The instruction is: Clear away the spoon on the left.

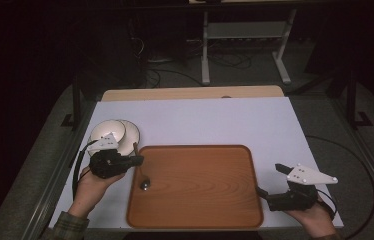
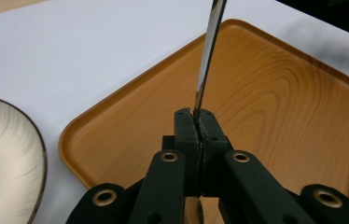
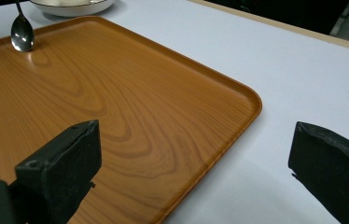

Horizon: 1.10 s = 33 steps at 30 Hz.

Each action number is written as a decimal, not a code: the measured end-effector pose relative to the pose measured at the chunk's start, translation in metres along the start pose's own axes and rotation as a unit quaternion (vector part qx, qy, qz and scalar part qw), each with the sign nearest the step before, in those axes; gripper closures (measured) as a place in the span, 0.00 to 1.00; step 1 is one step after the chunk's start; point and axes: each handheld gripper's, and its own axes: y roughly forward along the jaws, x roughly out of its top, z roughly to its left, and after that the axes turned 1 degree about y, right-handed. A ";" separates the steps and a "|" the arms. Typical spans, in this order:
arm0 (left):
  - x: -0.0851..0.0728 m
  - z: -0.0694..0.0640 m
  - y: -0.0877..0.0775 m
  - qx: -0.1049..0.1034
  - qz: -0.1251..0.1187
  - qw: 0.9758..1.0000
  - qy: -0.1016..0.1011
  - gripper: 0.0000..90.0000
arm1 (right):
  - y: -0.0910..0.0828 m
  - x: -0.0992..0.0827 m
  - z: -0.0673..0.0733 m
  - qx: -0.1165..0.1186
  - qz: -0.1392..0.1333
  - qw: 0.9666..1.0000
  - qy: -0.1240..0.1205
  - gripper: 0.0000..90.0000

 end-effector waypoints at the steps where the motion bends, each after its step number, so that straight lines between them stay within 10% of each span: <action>1: 0.000 -0.001 0.001 -0.002 0.001 1.000 0.002 0.98 | 0.000 0.000 0.000 0.000 0.000 1.000 0.001 0.02; 33: -0.005 -0.018 0.063 -0.059 0.053 0.997 0.019 0.98 | 0.000 0.000 0.001 0.001 0.000 1.000 -0.001 0.02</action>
